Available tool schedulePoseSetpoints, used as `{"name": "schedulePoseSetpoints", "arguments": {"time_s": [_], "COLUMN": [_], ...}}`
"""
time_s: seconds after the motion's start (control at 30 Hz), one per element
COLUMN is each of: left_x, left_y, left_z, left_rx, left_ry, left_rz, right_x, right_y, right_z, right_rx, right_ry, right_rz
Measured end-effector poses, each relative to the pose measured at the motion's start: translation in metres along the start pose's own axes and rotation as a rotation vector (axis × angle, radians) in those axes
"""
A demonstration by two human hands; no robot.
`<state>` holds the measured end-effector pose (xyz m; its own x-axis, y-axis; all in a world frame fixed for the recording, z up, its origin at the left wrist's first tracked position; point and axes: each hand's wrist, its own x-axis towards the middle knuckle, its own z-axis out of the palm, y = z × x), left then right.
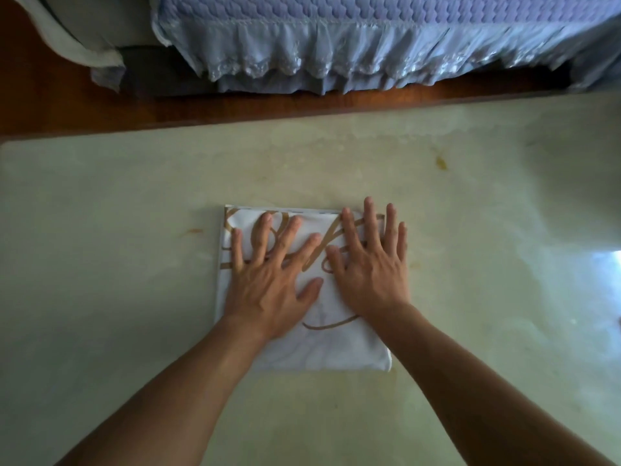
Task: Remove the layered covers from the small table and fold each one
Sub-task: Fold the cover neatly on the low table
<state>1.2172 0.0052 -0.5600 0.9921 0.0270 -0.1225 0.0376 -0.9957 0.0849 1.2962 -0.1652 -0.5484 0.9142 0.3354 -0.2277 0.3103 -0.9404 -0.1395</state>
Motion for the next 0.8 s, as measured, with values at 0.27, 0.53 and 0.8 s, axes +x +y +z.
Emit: {"name": "schedulePoseSetpoints", "arguments": {"time_s": [0.27,0.53,0.8], "left_x": [-0.001,-0.052,-0.052], "left_y": [-0.001,0.011,0.010], "left_z": [0.002,0.003,0.006], "left_rx": [-0.007,-0.064,-0.069], "left_ry": [0.001,0.071,-0.013], "left_rz": [0.002,-0.145,-0.166], "right_x": [-0.074,-0.070,-0.070], "right_y": [-0.031,-0.030,-0.030], "right_z": [0.019,0.024,0.018], "right_rx": [0.051,0.017,0.053], "right_ry": [0.089,0.004,-0.076], "right_rz": [-0.005,0.005,-0.009]}}
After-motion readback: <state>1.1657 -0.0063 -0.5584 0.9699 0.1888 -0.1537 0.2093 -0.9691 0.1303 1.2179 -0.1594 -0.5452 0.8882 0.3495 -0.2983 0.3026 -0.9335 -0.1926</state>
